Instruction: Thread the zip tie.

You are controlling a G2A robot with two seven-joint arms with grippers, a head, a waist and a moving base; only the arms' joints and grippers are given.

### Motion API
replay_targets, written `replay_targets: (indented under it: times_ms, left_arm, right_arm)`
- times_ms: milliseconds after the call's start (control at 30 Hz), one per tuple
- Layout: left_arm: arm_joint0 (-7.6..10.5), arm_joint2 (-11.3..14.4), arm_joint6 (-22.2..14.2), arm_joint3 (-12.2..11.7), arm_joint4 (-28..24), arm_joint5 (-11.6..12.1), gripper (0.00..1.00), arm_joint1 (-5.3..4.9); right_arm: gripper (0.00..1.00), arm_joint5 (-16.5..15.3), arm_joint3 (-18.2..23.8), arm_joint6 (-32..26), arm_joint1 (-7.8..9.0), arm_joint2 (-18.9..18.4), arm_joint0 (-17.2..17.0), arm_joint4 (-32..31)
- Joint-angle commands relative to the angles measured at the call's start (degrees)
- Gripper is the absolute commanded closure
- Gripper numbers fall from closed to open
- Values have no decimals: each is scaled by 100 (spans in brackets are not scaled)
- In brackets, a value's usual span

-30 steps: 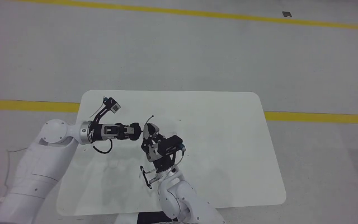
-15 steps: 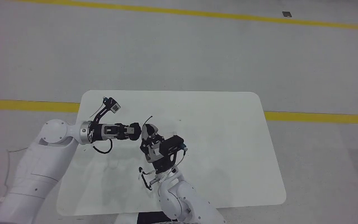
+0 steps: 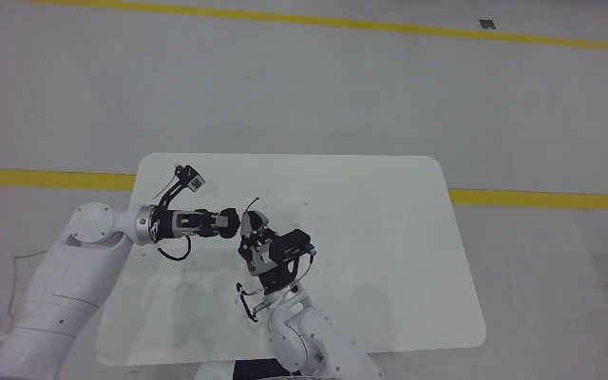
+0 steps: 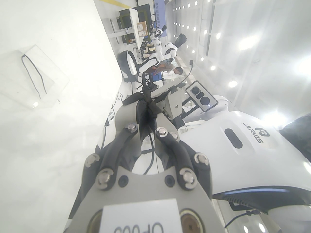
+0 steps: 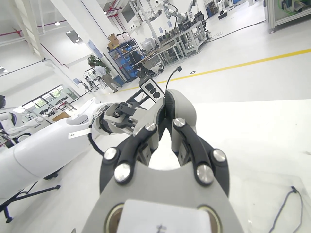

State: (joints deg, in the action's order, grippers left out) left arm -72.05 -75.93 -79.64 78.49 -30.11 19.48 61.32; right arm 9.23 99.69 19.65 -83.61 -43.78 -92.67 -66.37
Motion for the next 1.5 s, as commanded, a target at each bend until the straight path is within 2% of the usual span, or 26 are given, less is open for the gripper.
replay_targets:
  times_ms: [0, 200, 467, 1467]
  left_arm:
    - [0, 0, 0, 0, 0, 0, 100, 0]
    - [0, 0, 0, 0, 0, 0, 100, 0]
    - [0, 0, 0, 0, 0, 0, 100, 0]
    - [0, 0, 0, 0, 0, 0, 100, 0]
  right_arm:
    - [100, 7, -3, 11, 4, -1, -2, -22]
    - [100, 104, -11, 52, 17, -41, -41, -233]
    - [100, 68, -18, -14, 36, -117, -89, -396]
    - [100, -60, -191, -76, -9, -126, -56, -307]
